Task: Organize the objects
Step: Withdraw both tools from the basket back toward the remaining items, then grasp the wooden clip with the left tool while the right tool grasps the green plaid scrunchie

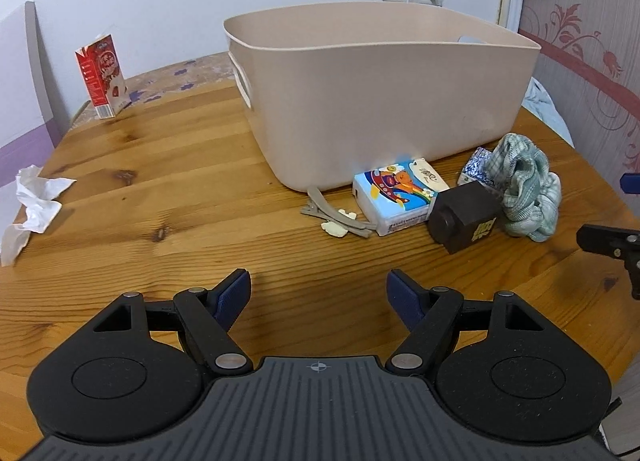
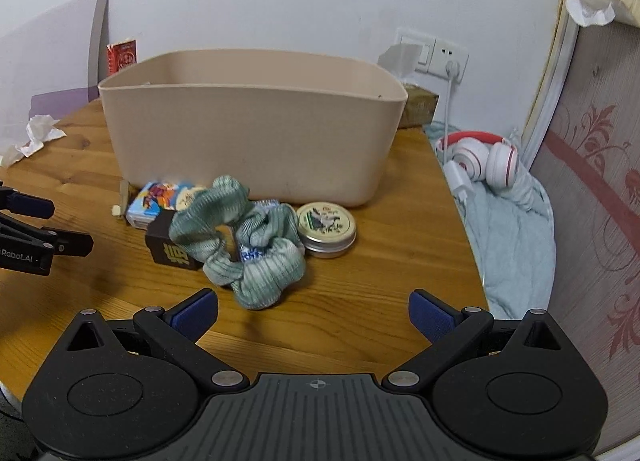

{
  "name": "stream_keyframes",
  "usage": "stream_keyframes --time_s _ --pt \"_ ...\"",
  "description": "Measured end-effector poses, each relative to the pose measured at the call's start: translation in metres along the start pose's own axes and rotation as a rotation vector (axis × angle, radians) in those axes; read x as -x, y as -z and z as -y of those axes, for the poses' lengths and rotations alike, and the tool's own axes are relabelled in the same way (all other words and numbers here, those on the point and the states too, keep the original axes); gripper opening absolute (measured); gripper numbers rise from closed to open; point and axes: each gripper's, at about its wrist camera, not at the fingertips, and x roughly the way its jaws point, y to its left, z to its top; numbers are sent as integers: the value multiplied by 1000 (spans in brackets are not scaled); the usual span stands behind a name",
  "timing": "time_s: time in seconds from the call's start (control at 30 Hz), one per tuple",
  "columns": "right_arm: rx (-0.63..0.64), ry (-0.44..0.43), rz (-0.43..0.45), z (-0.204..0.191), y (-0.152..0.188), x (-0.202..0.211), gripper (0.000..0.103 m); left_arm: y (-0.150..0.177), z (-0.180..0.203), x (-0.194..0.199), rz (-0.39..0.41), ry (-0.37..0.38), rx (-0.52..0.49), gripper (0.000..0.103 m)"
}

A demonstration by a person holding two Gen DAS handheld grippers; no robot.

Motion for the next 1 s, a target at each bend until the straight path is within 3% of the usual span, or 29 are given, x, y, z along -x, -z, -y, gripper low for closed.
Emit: stream_keyframes --time_s 0.57,0.67,1.0 --pt "16 -57 -40 -19 -3 -43 103 -15 9 -36 41 -17 53 79" --pt "19 -68 -40 -22 -3 -46 98 -18 7 -39 38 -11 61 84" --pt "7 -87 -38 -19 -3 -47 96 -16 -15 -36 3 -30 80 84"
